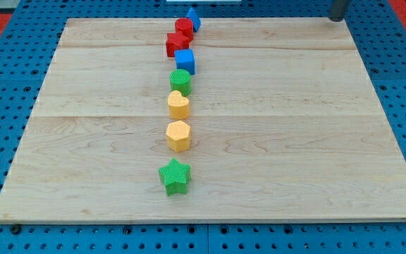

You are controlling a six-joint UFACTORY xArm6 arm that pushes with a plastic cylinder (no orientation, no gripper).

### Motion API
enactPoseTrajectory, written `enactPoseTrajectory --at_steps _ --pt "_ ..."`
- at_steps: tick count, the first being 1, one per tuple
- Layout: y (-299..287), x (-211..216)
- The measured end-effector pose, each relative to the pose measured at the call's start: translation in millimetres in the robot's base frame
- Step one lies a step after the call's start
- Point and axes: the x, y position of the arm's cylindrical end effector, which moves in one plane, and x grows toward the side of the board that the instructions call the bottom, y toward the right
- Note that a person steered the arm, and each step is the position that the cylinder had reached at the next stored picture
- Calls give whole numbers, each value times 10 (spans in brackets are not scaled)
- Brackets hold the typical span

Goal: Move your arm to the parallel right of the red star

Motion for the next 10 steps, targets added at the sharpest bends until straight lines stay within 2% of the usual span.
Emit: enactPoseTrajectory --at_steps 2,4,7,10 --pt "-535 3" --pt "-768 4" --pt "-989 375" --pt "-1310 376"
